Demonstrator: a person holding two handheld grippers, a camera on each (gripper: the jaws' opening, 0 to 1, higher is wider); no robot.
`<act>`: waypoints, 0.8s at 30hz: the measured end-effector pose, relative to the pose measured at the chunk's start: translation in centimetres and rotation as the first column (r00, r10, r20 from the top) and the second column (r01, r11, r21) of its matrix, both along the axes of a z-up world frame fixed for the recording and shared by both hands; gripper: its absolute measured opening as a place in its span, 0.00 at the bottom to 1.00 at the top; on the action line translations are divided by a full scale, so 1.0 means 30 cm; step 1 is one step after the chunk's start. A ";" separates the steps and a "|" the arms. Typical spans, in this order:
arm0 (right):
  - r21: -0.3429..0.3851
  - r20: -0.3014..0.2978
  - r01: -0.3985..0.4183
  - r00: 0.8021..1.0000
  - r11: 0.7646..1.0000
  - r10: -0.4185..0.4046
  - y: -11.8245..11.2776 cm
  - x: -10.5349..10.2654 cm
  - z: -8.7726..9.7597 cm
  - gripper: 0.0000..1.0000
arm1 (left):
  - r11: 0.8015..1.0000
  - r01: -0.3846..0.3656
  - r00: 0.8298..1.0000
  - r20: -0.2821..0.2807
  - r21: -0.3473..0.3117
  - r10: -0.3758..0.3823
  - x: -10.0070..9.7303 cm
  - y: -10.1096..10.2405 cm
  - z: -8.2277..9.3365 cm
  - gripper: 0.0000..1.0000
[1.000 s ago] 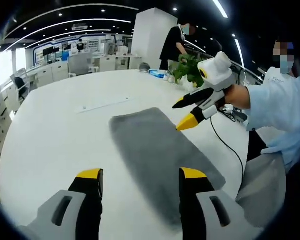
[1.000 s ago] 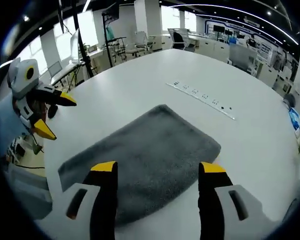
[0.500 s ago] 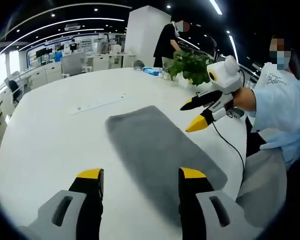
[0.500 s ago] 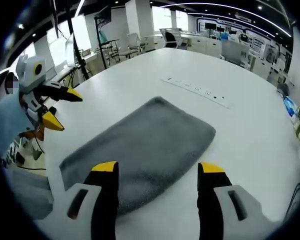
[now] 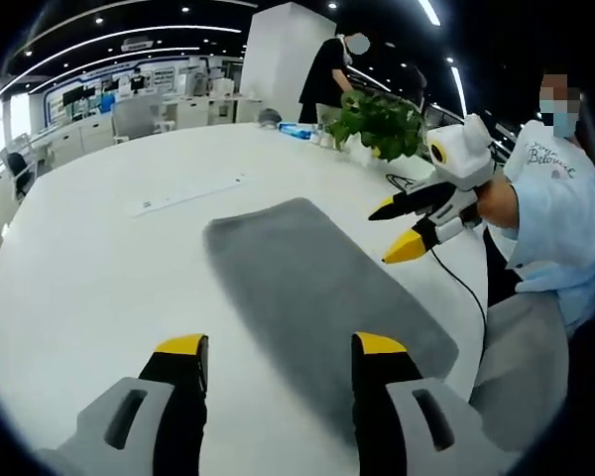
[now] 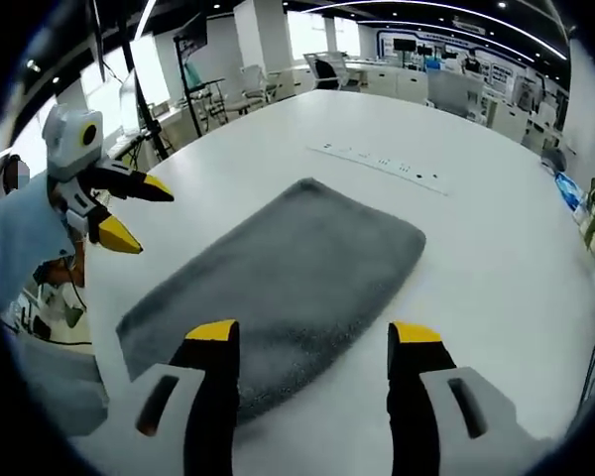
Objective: Fold the towel on the table until its edges align and the towel forms a compact rectangular stack.
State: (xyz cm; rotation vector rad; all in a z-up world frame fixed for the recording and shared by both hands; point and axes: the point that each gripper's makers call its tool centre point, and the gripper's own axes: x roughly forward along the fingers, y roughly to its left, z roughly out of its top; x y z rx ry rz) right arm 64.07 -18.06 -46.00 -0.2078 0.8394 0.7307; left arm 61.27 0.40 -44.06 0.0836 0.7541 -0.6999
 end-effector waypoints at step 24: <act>0.039 -0.045 0.146 0.988 0.988 -0.145 0.001 -0.001 -0.063 0.48 | 0.999 0.039 0.992 -0.120 -0.011 -0.040 0.075 -0.022 -0.149 0.53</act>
